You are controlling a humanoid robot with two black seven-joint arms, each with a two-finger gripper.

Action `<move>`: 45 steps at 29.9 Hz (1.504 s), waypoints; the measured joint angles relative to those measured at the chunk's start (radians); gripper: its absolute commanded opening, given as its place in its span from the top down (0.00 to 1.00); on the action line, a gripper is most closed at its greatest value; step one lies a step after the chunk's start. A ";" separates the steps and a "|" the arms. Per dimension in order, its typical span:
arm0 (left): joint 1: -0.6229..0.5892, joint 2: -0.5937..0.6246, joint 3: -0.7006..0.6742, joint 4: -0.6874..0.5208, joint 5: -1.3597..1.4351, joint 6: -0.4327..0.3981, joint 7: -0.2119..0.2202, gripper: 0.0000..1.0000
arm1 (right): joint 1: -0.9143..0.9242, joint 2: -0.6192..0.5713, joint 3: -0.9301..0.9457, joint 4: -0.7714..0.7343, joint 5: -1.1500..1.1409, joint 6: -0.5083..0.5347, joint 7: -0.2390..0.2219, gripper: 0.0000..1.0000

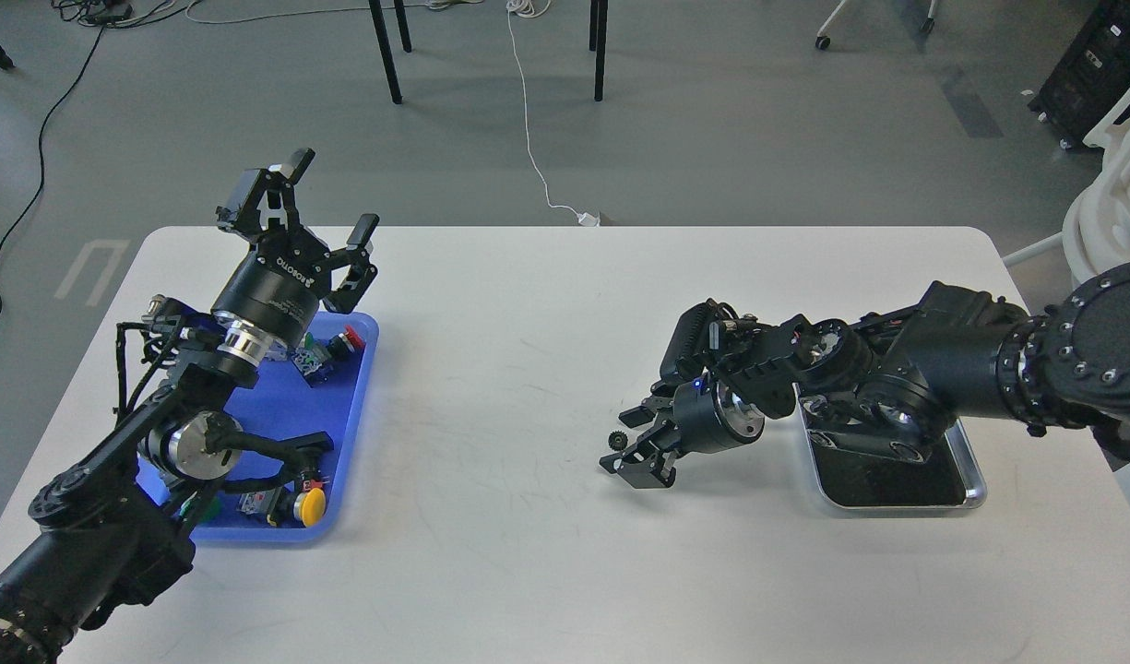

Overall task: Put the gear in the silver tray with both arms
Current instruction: 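Reach the right gripper down to the black gear on the table, then close the right gripper on the gear and lift it, then move the gear over the silver tray and open the right gripper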

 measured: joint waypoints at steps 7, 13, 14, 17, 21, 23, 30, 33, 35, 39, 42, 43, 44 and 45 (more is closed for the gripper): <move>0.000 0.000 0.000 0.000 0.000 -0.001 0.000 0.02 | -0.002 0.004 0.001 -0.007 0.002 0.000 0.000 0.50; 0.000 0.001 0.000 0.000 0.000 -0.001 0.000 0.02 | -0.008 0.012 0.001 -0.014 0.003 0.001 0.000 0.70; 0.000 0.001 0.000 0.000 0.000 -0.001 0.000 0.02 | -0.009 0.013 0.001 -0.017 0.003 0.001 0.000 0.72; 0.000 0.002 0.000 0.000 0.000 -0.001 0.000 0.02 | -0.014 0.020 0.000 -0.020 0.003 0.002 0.000 0.75; 0.000 0.003 0.000 0.000 0.000 -0.001 0.000 0.02 | -0.017 0.022 0.000 -0.021 0.003 0.004 0.001 0.80; 0.000 0.003 0.000 0.000 0.000 -0.001 0.000 0.02 | -0.017 0.023 0.000 -0.022 0.002 0.005 0.001 0.80; 0.000 0.003 0.000 -0.001 0.000 -0.003 0.000 0.02 | -0.012 0.017 0.000 -0.018 0.004 0.005 0.001 0.80; 0.000 0.003 0.000 -0.001 0.000 -0.003 0.000 0.02 | 0.009 -0.013 0.001 -0.010 0.004 0.004 0.000 0.80; 0.000 0.003 0.000 -0.002 0.000 -0.003 0.000 0.02 | 0.034 -0.044 0.003 0.004 0.004 0.002 -0.001 0.80; 0.000 0.007 0.000 -0.002 0.001 -0.004 0.000 0.02 | 0.091 -0.144 0.005 0.054 0.004 0.002 0.000 0.80; 0.000 0.008 0.001 -0.002 0.001 -0.006 0.000 0.02 | 0.123 -0.235 0.005 0.082 -0.002 0.003 0.000 0.80; 0.000 0.008 0.002 -0.002 0.001 -0.006 0.000 0.02 | 0.131 -0.269 0.003 0.089 -0.006 0.004 0.000 0.80; 0.000 0.008 0.002 -0.002 0.001 -0.006 0.000 0.02 | 0.136 -0.299 0.002 0.095 -0.009 0.005 0.000 0.80; 0.000 0.008 0.003 -0.004 0.002 -0.006 0.000 0.02 | 0.140 -0.335 0.001 0.101 -0.015 0.007 0.000 0.80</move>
